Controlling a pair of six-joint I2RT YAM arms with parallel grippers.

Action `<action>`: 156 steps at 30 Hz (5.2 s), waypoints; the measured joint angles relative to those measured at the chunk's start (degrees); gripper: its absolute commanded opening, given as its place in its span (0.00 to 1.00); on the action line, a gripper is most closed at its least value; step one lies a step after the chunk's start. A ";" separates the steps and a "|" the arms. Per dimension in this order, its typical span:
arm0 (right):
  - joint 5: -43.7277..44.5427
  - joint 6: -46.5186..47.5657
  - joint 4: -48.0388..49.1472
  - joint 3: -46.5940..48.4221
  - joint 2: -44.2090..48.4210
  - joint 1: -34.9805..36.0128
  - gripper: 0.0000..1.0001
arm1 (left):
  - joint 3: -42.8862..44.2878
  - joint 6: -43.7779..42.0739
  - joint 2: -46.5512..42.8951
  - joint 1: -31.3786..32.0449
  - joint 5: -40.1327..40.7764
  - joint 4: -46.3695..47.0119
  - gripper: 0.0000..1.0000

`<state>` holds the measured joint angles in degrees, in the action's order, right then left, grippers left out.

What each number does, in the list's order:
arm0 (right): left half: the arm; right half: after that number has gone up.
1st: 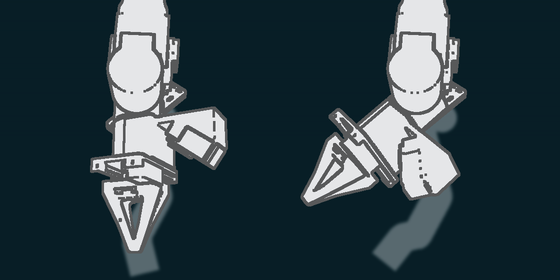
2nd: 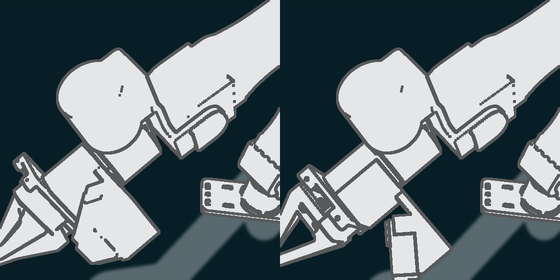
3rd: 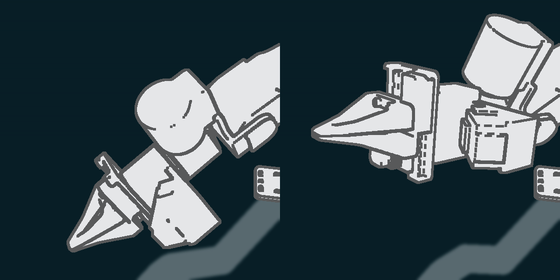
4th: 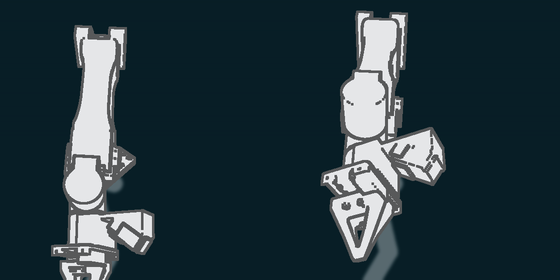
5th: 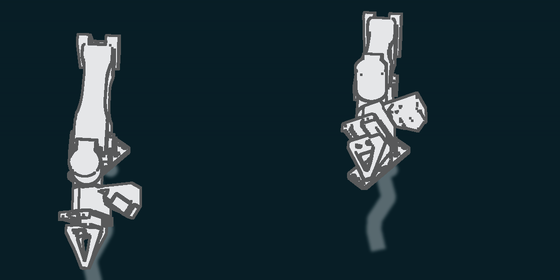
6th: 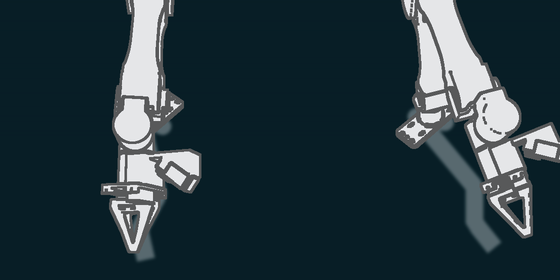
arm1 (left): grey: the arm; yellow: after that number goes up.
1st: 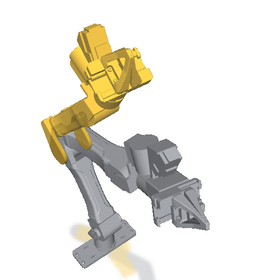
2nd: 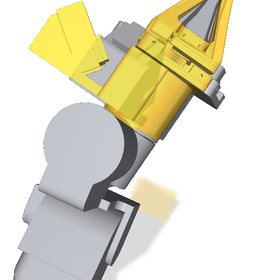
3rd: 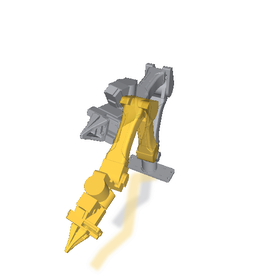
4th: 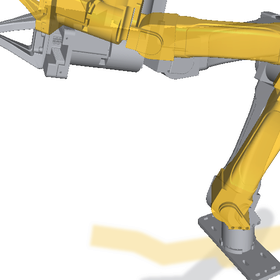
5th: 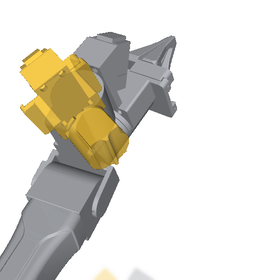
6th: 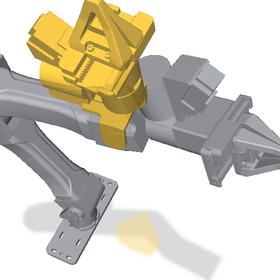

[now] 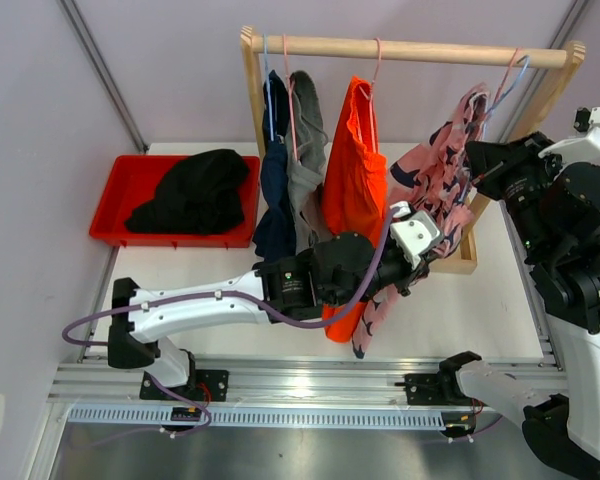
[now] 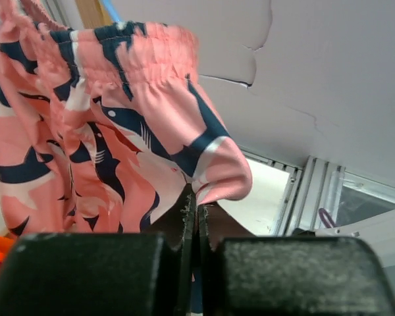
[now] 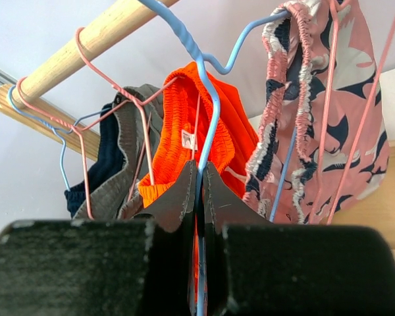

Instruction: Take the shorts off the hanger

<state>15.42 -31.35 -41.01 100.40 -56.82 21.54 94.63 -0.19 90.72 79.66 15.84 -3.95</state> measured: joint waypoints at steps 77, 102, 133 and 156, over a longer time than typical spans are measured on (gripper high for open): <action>-9.62 4.46 -1.97 -1.60 -9.86 -8.52 1.00 | -1.95 31.61 -20.06 31.23 43.47 -50.71 0.00; -8.79 6.56 -5.01 -16.79 5.64 -10.43 0.99 | 3.67 -68.26 -36.06 9.31 58.84 25.59 0.00; -21.84 10.01 -1.31 -23.15 12.22 -10.67 0.99 | 39.60 1.84 14.25 -84.61 10.19 -31.65 0.00; -34.60 12.09 20.52 0.31 -17.84 2.34 0.94 | -9.53 10.23 -16.96 -77.02 2.75 -28.50 0.99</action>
<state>-19.18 -19.27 -20.49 100.71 -74.65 23.88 85.10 10.04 73.76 2.63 18.59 -32.45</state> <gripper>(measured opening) 0.944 0.993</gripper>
